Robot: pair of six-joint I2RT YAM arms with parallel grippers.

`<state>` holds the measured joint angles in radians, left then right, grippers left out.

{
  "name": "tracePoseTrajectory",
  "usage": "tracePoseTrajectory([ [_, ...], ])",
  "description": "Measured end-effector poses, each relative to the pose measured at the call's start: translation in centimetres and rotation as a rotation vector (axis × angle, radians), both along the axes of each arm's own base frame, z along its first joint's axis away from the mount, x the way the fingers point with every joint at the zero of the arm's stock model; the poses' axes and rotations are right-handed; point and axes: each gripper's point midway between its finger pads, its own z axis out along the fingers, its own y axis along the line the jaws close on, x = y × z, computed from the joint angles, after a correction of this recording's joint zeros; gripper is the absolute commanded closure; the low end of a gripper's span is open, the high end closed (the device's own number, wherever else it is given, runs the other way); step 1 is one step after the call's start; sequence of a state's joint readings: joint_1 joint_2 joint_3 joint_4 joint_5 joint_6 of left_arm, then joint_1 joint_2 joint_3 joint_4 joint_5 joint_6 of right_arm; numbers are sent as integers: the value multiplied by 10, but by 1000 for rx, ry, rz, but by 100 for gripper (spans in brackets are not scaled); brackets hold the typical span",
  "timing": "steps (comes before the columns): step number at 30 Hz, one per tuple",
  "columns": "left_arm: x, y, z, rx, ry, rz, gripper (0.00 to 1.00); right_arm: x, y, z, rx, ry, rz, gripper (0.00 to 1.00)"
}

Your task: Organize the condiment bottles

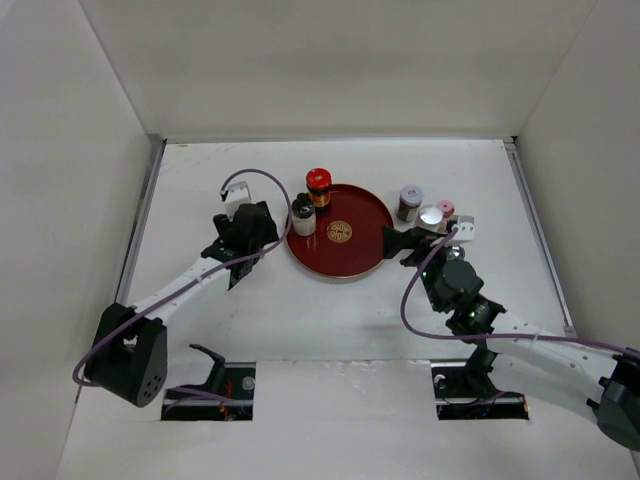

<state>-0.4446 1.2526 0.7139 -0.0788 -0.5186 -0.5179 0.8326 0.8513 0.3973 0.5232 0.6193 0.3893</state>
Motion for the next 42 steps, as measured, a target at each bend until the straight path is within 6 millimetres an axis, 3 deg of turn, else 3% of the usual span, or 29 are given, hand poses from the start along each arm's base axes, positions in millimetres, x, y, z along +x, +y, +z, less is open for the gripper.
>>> tracePoseTrajectory([
  [3, 1, -1, -8, 2, 20, 2, 38, 0, 0, 0, 0, 0, 0, 1],
  [12, 2, -1, -12, -7, 20, 7, 66, 0, 0, 0, 1, -1, 0, 1],
  [17, -3, -6, -5, -4, 16, -16, 69, 0, 0, 0, 1, -1, 0, 1],
  [26, -2, -81, 78, -75, -150, -197, 69, 0, 0, 0, 1, -1, 0, 0],
  [29, 3, -101, 78, -83, -160, -229, 69, 0, 0, 0, 1, -1, 0, 0],
  [32, 7, -113, 56, -61, -116, -251, 69, -1, -1, 2, 5, -4, 0, 1],
  [35, 9, -122, 34, -41, -72, -270, 68, -1, -1, 4, 10, -10, 0, 15],
  [38, 11, -128, 25, -37, -60, -283, 67, -1, -1, 4, 6, -10, 2, 48],
  [40, 13, -132, 23, -41, -65, -288, 65, -1, 0, 4, 5, -9, 9, 58],
  [42, 15, -134, 22, -46, -74, -292, 63, -2, 1, 2, 0, -3, 15, 61],
])
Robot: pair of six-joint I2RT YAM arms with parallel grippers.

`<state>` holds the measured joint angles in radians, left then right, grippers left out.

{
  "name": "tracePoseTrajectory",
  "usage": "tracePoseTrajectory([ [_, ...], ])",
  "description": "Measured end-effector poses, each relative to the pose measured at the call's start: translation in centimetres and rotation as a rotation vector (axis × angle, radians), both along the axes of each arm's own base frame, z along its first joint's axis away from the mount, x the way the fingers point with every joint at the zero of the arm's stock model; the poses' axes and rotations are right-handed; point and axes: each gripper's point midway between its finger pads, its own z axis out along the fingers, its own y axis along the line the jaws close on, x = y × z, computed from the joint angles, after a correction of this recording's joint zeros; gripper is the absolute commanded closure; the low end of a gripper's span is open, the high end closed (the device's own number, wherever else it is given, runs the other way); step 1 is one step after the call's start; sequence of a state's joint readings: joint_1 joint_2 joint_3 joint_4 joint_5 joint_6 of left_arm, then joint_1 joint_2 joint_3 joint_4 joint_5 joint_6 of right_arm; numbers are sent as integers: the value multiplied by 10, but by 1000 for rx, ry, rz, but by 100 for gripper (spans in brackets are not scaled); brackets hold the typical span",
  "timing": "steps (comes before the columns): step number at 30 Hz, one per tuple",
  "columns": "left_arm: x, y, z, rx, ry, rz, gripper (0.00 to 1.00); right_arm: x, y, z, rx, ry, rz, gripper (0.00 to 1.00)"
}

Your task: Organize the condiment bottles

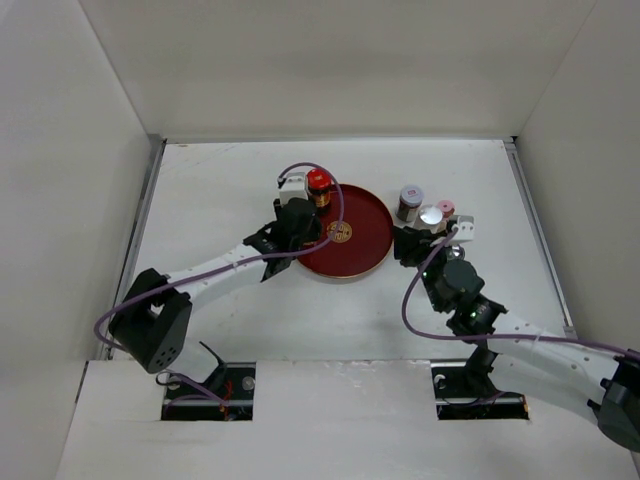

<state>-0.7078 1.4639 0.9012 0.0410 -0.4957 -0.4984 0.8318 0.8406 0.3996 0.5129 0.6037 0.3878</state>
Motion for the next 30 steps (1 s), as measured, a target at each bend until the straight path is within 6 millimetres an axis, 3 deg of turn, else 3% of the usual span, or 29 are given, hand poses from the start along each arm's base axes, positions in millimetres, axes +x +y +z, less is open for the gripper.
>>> tracePoseTrajectory([
  [4, 1, -2, -5, 1, -1, -8, 60, 0, 1, -3, -8, 10, 4, 60],
  [10, -4, 1, -29, 34, 36, -17, 57, 4, -4, -3, -8, 12, -14, 51],
  [14, -3, 0, -29, 29, 29, -21, 49, 5, -6, -3, -20, 21, -22, 50],
  [17, -3, 0, -32, 33, 31, -24, 32, 9, -4, 3, -30, 31, -27, 51],
  [20, -4, 0, -34, 33, 31, -26, 18, 13, 0, 10, -39, 38, -28, 58],
  [25, -9, 4, -28, 18, 14, -28, 7, 18, -1, 14, -73, 65, -41, 90],
  [28, -10, 5, -13, -9, -20, -28, 6, 24, -9, 16, -92, 87, -78, 90],
  [30, -11, 7, 2, -39, -58, -25, 6, 31, -22, 18, -107, 101, -128, 84],
])
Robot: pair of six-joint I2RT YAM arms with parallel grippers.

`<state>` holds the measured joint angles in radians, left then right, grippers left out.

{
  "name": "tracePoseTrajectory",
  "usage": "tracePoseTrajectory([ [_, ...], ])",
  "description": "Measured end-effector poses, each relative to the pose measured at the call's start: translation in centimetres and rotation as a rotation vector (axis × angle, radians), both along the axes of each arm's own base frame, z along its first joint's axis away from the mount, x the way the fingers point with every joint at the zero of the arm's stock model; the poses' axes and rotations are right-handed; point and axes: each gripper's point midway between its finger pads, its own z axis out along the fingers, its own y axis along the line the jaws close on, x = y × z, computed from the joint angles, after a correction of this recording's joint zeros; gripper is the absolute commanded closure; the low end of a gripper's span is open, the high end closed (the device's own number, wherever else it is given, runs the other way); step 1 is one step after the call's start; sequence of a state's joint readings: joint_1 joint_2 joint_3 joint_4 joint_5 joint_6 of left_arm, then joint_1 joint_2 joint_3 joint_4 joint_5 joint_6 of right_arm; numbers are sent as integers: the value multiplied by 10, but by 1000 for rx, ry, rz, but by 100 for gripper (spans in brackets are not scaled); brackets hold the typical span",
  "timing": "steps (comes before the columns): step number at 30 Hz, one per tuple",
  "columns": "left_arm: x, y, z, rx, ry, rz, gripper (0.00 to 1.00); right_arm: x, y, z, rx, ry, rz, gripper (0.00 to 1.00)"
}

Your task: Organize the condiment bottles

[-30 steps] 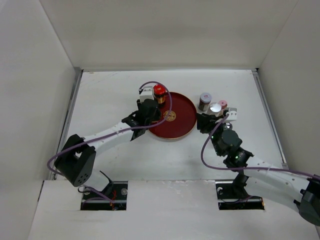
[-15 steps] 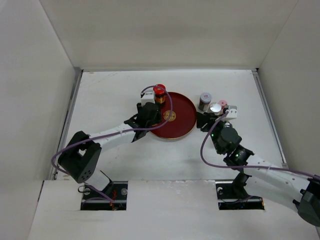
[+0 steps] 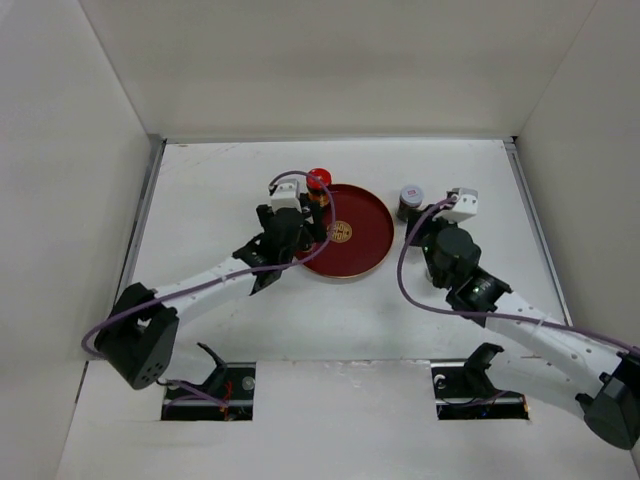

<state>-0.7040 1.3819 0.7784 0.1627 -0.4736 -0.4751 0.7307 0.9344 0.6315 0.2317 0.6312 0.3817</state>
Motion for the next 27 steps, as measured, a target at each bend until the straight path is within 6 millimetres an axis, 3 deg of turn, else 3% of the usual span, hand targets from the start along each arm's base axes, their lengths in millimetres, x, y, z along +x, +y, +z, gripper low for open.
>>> tracePoseTrajectory([
  [2, -2, 4, 18, -43, -51, 4, 6, 8, -16, 0, -16, 13, -56, 72],
  [6, -10, 14, 48, -142, -169, 10, 6, 23, -49, -11, -62, 56, -169, 22],
  [9, -19, 27, 56, -199, -240, 25, 6, 30, -68, -29, -116, 112, -230, 4],
  [11, -25, 38, 51, -226, -268, 46, 6, 35, -78, -42, -154, 155, -260, 0],
  [17, -36, 67, 26, -256, -293, 134, 6, 57, -91, -72, -236, 267, -314, 0],
  [24, -35, 77, 19, -284, -314, 186, 6, 72, -83, -88, -269, 324, -294, 0],
  [27, -33, 76, 14, -286, -308, 190, 6, 74, -81, -97, -278, 345, -288, 9],
])
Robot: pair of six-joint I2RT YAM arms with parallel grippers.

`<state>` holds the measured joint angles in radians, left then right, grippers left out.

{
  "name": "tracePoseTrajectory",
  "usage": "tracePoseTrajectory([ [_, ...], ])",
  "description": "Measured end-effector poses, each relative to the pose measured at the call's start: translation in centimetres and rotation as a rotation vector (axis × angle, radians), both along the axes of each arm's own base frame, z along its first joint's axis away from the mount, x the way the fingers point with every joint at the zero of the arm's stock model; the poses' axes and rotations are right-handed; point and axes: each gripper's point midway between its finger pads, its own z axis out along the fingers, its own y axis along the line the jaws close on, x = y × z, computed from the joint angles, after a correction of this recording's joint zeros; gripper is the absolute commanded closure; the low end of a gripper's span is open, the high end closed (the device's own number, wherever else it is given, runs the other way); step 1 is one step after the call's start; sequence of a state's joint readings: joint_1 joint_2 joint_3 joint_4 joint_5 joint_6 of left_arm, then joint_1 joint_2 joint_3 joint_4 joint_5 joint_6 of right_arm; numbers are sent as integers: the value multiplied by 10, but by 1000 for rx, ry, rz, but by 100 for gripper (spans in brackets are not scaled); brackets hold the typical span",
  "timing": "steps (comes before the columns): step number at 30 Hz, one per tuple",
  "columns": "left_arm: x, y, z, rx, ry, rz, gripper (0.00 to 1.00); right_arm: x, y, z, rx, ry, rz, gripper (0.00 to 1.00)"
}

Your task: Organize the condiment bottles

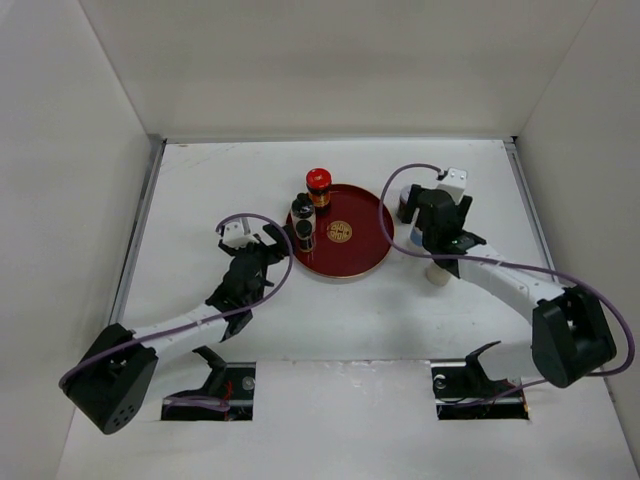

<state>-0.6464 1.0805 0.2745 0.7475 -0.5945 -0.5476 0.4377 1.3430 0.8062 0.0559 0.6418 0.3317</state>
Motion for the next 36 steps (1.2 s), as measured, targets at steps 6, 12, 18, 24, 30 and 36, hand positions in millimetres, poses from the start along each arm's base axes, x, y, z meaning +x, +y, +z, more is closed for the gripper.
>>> tracePoseTrajectory([
  [6, 3, 0, -8, 2, 17, 6, 6, 0, 3, -13, 1, 34, 7, 42],
  [12, 5, 3, -6, -11, 10, 19, 6, -6, 2, -1, -6, 19, 13, 49],
  [18, 6, 7, -6, -19, 10, 38, 7, -6, 31, 60, 6, -105, 87, 49],
  [24, 4, 17, -11, -22, 13, 65, 7, 25, 87, 95, 67, -197, 197, 49],
  [30, 5, 18, -9, -29, 8, 71, 7, 73, 142, 53, 55, -130, 287, 47],
  [36, 5, 18, -9, -30, 8, 72, 7, 107, 176, 11, 35, -66, 346, 46],
])
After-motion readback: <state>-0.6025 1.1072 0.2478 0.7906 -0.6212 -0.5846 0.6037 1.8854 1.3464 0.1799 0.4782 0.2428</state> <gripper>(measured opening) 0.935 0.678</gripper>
